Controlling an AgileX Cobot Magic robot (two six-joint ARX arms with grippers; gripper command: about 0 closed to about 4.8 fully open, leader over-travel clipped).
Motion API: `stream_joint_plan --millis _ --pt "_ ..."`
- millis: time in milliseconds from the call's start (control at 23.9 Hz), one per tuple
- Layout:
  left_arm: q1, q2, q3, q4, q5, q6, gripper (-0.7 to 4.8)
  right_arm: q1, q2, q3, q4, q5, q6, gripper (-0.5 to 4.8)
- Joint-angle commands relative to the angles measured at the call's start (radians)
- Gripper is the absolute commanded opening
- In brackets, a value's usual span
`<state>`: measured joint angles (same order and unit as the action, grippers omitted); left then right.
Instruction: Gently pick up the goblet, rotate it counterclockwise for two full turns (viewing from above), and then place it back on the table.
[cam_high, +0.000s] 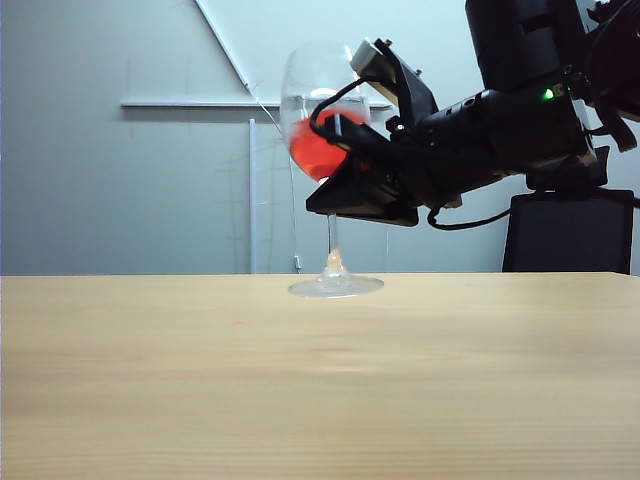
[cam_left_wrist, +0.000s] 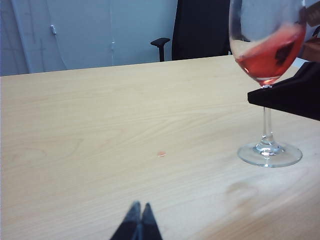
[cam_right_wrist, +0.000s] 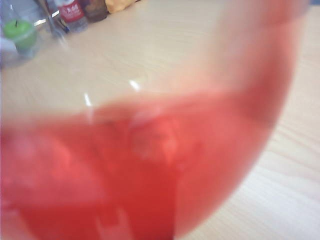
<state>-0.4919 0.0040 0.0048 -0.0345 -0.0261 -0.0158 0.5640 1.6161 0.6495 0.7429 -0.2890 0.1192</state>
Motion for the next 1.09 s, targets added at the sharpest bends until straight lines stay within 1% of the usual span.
stream_joint_plan --millis 42,167,377,711,963,1088 --pt "-0.001 0.002 0.004 0.013 0.004 0.001 -0.05 0.002 0.016 0.010 0.122 -0.002 -0.072 -0.05" --pt "-0.001 0.002 0.004 0.013 0.004 0.001 -0.05 0.002 0.058 0.010 0.208 -0.002 -0.076 -0.05" --pt "-0.001 0.002 0.004 0.013 0.004 0.001 -0.05 0.002 0.170 0.010 0.394 -0.005 -0.095 -0.05" --pt "-0.001 0.002 0.004 0.013 0.004 0.001 -0.05 0.002 0.263 0.010 0.533 0.002 -0.154 -0.05" --pt "-0.001 0.002 0.004 0.013 0.004 0.001 -0.05 0.002 0.358 0.010 0.642 0.011 -0.154 -0.05" --pt "-0.001 0.002 0.004 0.013 0.004 0.001 -0.05 0.003 0.380 0.012 0.653 0.027 -0.154 -0.05"
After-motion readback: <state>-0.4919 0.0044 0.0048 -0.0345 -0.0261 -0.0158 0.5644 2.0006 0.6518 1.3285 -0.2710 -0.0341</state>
